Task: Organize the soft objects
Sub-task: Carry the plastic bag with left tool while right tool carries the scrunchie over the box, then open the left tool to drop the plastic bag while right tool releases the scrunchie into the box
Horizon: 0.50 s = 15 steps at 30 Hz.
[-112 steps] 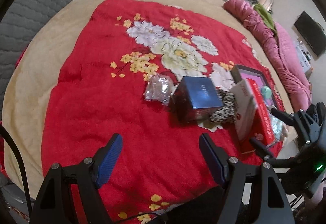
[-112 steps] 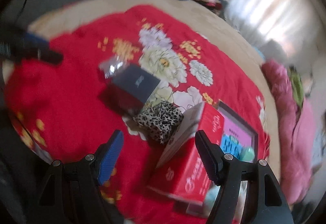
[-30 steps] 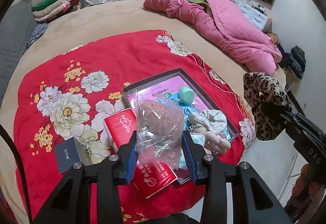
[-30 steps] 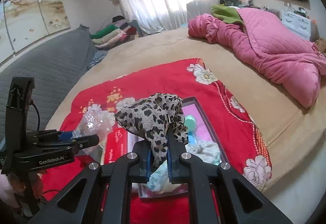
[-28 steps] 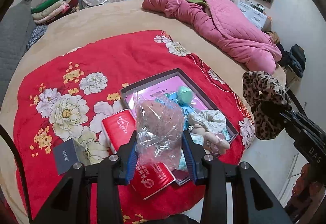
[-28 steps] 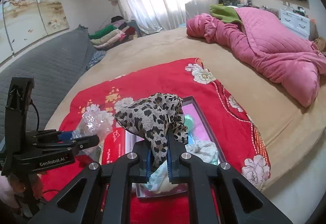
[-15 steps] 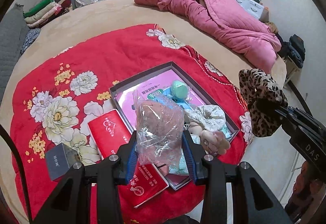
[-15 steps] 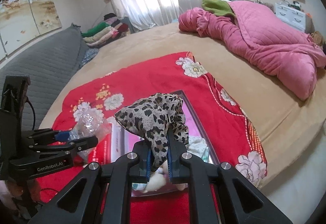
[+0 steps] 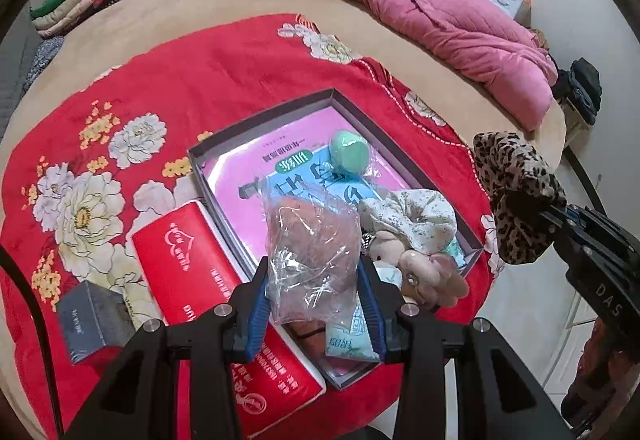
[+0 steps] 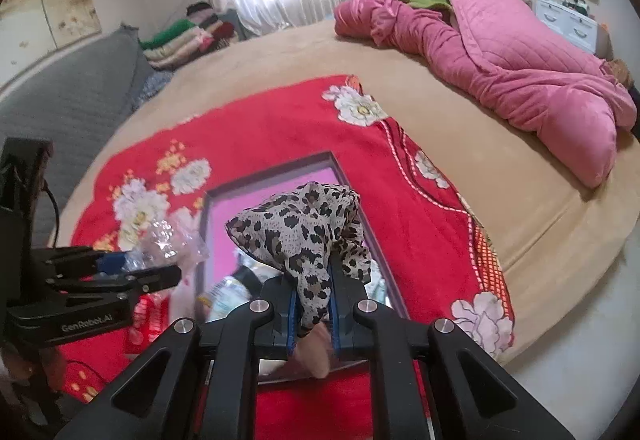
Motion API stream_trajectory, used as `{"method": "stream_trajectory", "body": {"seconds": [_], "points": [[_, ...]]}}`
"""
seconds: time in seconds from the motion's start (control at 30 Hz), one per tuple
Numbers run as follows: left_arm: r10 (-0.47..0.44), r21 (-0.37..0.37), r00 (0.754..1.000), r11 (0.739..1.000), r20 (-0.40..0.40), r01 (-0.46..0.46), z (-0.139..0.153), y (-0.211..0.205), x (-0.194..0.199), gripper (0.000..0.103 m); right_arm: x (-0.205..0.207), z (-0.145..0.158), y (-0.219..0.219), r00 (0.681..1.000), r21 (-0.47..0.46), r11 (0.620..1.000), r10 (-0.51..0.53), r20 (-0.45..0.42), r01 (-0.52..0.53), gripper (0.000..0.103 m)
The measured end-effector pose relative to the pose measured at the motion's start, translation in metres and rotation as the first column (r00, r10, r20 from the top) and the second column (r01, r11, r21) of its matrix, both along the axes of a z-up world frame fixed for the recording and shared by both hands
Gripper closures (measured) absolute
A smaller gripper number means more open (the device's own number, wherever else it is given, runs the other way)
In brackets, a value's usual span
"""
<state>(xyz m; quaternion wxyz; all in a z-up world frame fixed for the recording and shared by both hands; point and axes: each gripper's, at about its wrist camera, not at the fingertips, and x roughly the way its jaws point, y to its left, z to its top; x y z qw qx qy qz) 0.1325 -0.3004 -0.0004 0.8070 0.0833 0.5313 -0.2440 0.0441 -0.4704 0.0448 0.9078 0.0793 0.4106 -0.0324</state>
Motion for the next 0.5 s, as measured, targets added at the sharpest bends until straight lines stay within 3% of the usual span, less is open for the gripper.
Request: {"method": "stream_trajectory", "body": {"seconds": [0.27, 0.43, 0.5], "points": [[-0.006, -0.003, 0.999, 1.000, -0.051, 0.006, -0.021, -0.005, 0.007, 0.062, 0.015, -0.023, 0.003, 0.997, -0.065, 0.998, 0.011, -0.076, -0.016, 0.090], [0.011, 0.001, 0.999, 1.000, -0.045, -0.011, -0.023, 0.004, 0.010, 0.062, 0.022, -0.031, 0.008, 0.995, -0.093, 0.995, 0.021, -0.093, -0.029, 0.090], [0.010, 0.019, 0.999, 1.000, -0.039, -0.009, -0.024, 0.005, 0.013, 0.062, 0.028, -0.037, 0.010, 0.993, -0.144, 0.989, 0.009, -0.117, -0.026, 0.089]]}}
